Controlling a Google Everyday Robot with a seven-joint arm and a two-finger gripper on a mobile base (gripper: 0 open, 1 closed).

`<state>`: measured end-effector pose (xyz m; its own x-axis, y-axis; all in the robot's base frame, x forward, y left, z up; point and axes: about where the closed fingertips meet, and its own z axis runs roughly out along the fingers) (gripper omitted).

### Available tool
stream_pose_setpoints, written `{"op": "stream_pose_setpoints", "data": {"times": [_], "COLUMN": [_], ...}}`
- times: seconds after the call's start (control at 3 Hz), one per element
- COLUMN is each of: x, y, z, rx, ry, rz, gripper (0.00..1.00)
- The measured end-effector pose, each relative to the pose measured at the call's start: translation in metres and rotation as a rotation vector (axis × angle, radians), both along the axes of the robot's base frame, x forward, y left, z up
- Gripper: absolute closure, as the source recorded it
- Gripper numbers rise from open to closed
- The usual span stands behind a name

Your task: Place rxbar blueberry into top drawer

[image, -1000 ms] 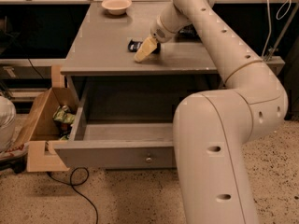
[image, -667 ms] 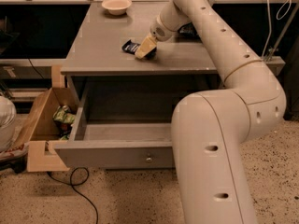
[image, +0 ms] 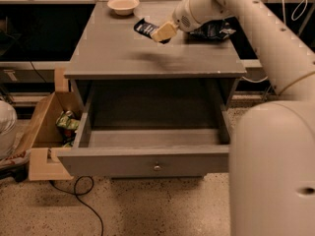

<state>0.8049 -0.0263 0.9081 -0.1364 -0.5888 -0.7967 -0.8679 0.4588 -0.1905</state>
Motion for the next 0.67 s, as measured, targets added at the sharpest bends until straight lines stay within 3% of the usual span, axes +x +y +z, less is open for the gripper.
{"op": "stream_pose_setpoints", "data": {"times": [0.33,0.67], "x": [-0.05,-0.09], "y": [-0.009,-0.015], "z": [0.037,0.031], "rx": [0.05,0.043], "ry": [-0.12,-0.139], "rz": [0.049,0.122], "gripper": [1.0,1.0]}}
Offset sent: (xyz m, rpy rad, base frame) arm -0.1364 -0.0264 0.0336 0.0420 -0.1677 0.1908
